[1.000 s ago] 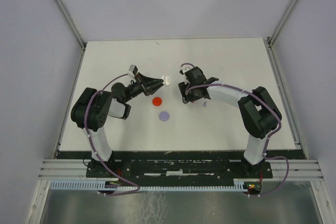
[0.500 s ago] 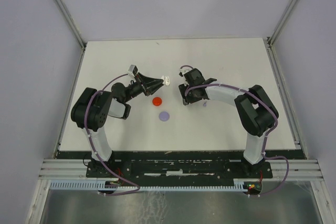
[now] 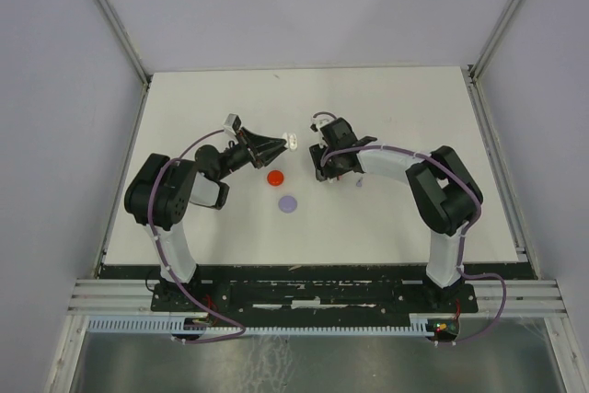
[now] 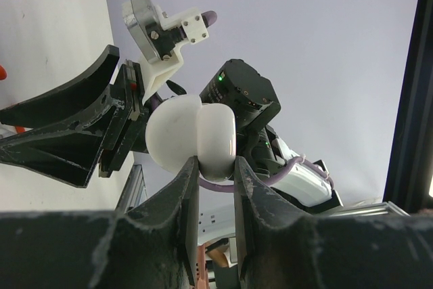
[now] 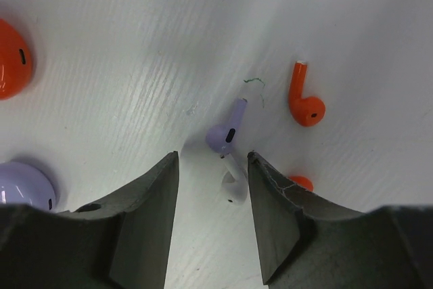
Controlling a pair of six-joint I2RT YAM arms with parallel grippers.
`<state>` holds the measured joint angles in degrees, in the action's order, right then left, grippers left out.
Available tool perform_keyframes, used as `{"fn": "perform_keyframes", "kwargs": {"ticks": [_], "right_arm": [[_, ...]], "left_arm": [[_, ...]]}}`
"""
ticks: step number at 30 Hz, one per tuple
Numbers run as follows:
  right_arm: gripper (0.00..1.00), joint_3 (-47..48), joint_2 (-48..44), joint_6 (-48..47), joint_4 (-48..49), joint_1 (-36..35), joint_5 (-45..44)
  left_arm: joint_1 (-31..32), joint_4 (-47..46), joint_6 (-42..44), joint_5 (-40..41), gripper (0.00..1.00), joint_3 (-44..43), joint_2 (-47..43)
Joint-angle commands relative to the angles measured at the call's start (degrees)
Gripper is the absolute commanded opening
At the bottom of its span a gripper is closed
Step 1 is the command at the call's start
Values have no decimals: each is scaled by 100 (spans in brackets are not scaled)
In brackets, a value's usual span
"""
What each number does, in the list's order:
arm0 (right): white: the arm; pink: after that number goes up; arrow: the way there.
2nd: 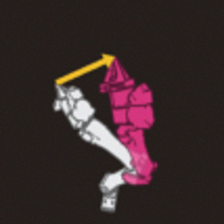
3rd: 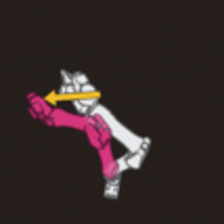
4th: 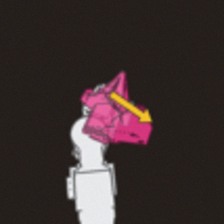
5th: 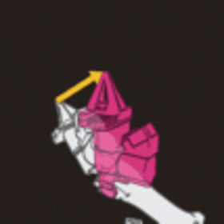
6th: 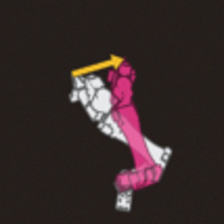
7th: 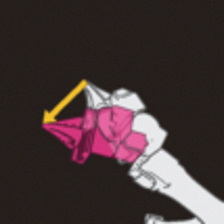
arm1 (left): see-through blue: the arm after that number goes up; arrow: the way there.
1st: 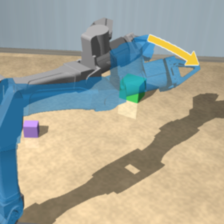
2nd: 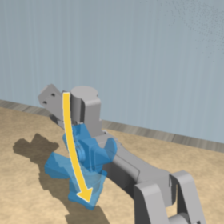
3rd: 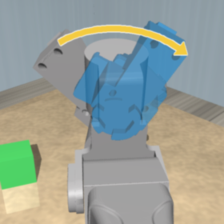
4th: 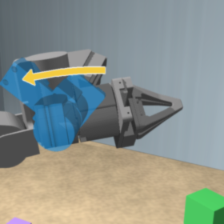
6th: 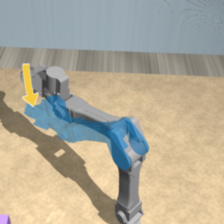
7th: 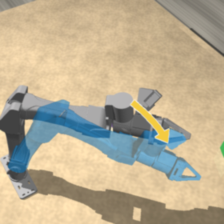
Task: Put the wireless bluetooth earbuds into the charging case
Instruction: Pick up the earbud from the center of the board.
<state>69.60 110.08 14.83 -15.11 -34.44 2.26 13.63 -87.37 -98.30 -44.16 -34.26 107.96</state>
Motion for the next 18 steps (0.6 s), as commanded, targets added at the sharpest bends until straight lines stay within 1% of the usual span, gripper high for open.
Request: {"fn": "perform_keyframes", "kwargs": {"ticks": [1,18], "right_arm": [[53,131,185,-16,61,9,222],[51,-296,-128,-92,29,-81,573]], "left_arm": [[-51,-775,-171,-140,3,-83,-12],[-58,-793,-154,-119,3,-37,6]]}}
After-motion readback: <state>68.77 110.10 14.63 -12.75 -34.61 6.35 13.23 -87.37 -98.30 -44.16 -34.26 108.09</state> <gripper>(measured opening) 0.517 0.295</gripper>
